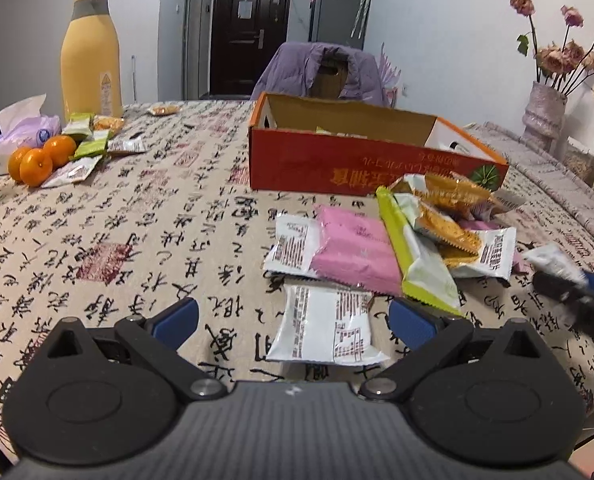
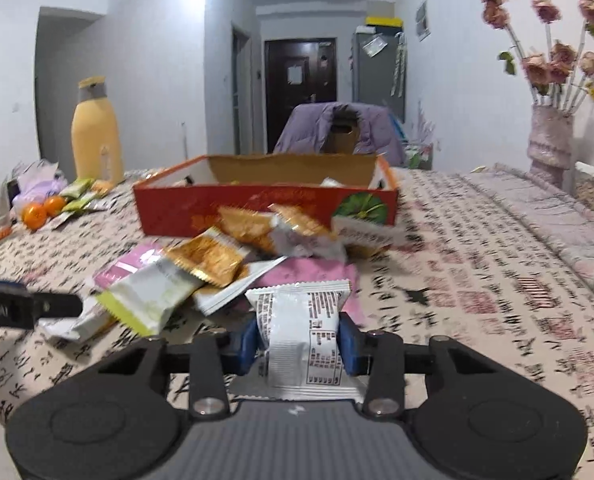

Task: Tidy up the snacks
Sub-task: 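Grasp a white sachet with the right gripper while the left grasps another white sachet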

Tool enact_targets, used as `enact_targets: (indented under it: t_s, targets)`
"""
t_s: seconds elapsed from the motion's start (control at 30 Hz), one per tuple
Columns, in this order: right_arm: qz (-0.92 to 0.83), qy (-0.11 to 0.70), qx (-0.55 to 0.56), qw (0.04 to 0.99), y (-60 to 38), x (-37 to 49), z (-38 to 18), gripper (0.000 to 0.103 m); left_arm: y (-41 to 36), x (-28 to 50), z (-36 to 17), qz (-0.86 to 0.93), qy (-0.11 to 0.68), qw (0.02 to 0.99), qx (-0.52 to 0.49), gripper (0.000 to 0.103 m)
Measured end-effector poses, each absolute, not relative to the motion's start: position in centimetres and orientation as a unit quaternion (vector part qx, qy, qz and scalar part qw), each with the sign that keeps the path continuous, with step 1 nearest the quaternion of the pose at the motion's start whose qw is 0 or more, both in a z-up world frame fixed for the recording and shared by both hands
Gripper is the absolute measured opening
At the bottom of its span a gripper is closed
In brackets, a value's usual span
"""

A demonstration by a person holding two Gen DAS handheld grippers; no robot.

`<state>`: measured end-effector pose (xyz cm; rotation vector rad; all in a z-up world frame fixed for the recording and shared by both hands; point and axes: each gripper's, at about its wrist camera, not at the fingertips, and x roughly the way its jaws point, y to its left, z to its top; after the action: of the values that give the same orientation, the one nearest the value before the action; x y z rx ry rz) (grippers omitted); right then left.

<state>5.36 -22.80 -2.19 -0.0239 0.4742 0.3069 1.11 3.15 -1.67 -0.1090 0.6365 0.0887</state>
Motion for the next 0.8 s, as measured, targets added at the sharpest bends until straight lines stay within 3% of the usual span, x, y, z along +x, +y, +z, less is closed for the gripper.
enact_targets:
  t_s: [0.3,0.5,0.7,0.77,0.8]
  targets:
    - [0.137,0.235,0.007,0.962,-24.4,5.8,-2.6,0.04,2.2,2.7,-3.0,0.044,0.334,0.94,-0.049,0.103]
    - [0.142,0.236,0.009,0.961,-24.3,5.8,-2.9,0.04,1.3,3.3,-3.6,0.061,0.331,0.941,-0.035,0.094]
    - [0.144,0.238,0.016,0.96,-24.4,6.1,-3.2,0.04,0.7,3.0,-3.7,0.072,0.316,0.946,-0.022,0.077]
    - [0.146,0.24,0.017,0.96,-24.4,6.1,-3.3,0.04,0.5,2.8,-3.7,0.067,0.313,0.947,-0.02,0.069]
    - [0.146,0.241,0.017,0.959,-24.4,6.2,-3.4,0.04,0.4,2.7,-3.6,0.061,0.311,0.948,-0.018,0.06]
